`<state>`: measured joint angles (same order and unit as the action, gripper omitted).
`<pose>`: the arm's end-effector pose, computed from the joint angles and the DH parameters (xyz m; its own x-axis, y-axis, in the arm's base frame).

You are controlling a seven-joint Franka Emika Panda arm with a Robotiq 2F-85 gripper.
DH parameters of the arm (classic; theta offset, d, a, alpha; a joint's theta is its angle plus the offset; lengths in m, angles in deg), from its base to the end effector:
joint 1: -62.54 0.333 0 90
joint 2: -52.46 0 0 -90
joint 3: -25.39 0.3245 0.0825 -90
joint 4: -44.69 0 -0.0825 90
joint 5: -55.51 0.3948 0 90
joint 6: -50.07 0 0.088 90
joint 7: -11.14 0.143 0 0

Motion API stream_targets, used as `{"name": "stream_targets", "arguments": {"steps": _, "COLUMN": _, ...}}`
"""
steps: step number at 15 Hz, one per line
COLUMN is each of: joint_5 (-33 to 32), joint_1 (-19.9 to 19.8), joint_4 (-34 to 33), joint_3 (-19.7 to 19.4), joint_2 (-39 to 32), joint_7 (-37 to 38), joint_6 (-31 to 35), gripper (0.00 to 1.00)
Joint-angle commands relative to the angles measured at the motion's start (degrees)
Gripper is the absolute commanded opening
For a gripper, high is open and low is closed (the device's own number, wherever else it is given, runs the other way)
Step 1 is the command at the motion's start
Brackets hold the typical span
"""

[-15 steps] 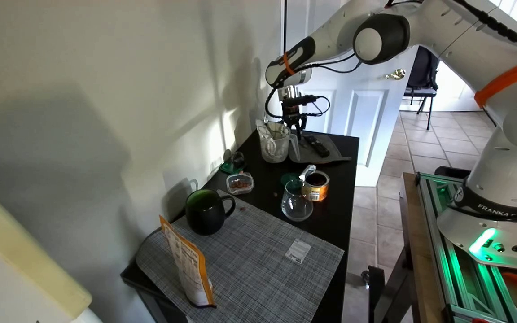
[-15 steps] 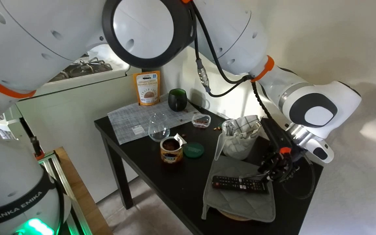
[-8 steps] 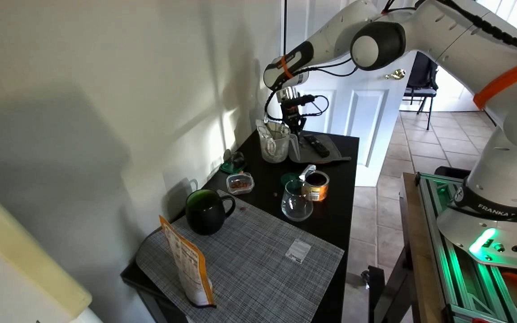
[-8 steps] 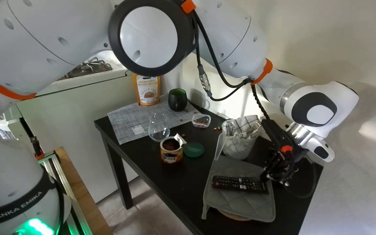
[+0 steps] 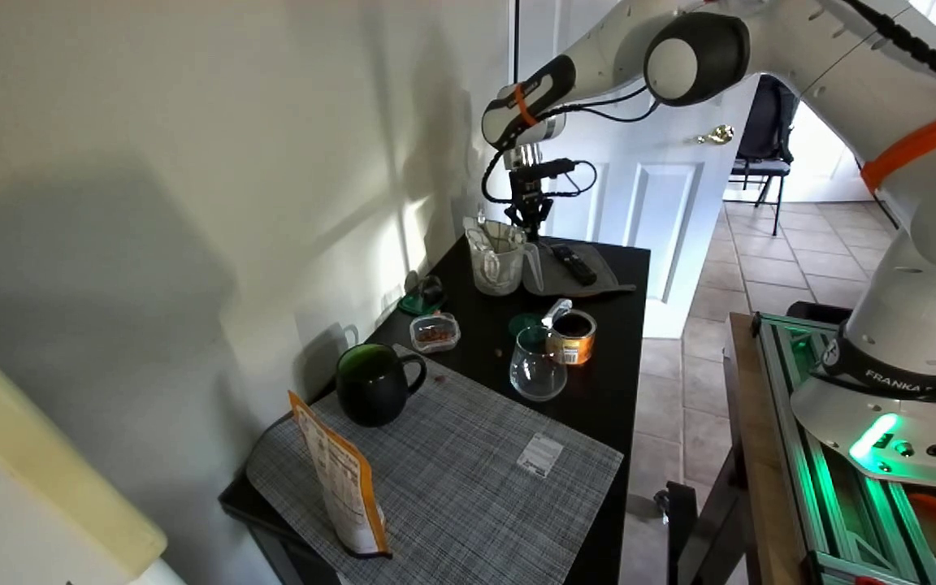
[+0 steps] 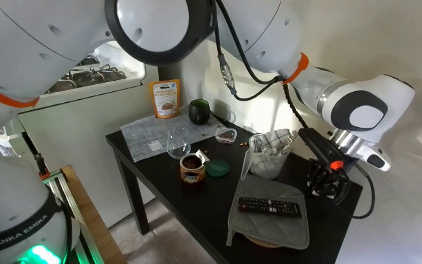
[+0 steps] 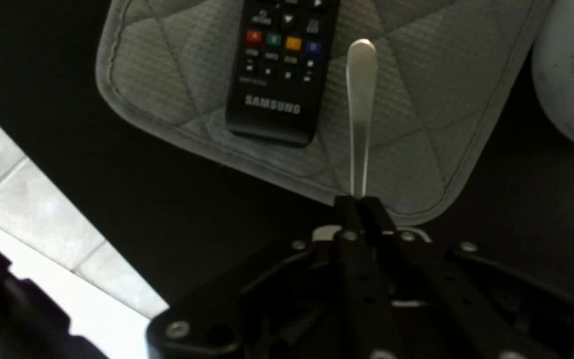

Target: Put the silver fork and spoon in the jug.

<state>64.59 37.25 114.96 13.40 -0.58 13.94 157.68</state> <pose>0.6114 -0.4040 0.1613 0.7325 -0.6332 -0.2501 -0.6444 -0.7633 0.0452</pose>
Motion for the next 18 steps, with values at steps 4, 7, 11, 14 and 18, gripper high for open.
{"name": "stream_targets", "arguments": {"steps": 4, "joint_5": -0.37, "joint_1": 1.16, "joint_4": 21.78, "joint_3": 1.75, "joint_2": 16.0, "joint_7": -16.54, "joint_6": 13.71, "gripper": 0.02}}
{"name": "stream_targets", "arguments": {"steps": 7, "joint_5": -1.54, "joint_1": 2.03, "joint_4": 29.64, "joint_3": 2.76, "joint_2": 21.95, "joint_7": -20.27, "joint_6": 20.6, "gripper": 0.02}}
{"name": "stream_targets", "arguments": {"steps": 11, "joint_5": -1.65, "joint_1": 3.73, "joint_4": 40.72, "joint_3": 3.96, "joint_2": 30.13, "joint_7": -22.81, "joint_6": 33.82, "gripper": 0.02}}
{"name": "stream_targets", "arguments": {"steps": 14, "joint_5": -1.69, "joint_1": 5.09, "joint_4": 49.38, "joint_3": 4.42, "joint_2": 37.09, "joint_7": -23.17, "joint_6": 42.22, "gripper": 0.02}}
{"name": "stream_targets", "arguments": {"steps": 18, "joint_5": -1.82, "joint_1": 7.43, "joint_4": 61.64, "joint_3": 4.79, "joint_2": 47.66, "joint_7": -23.49, "joint_6": 50.74, "gripper": 0.02}}
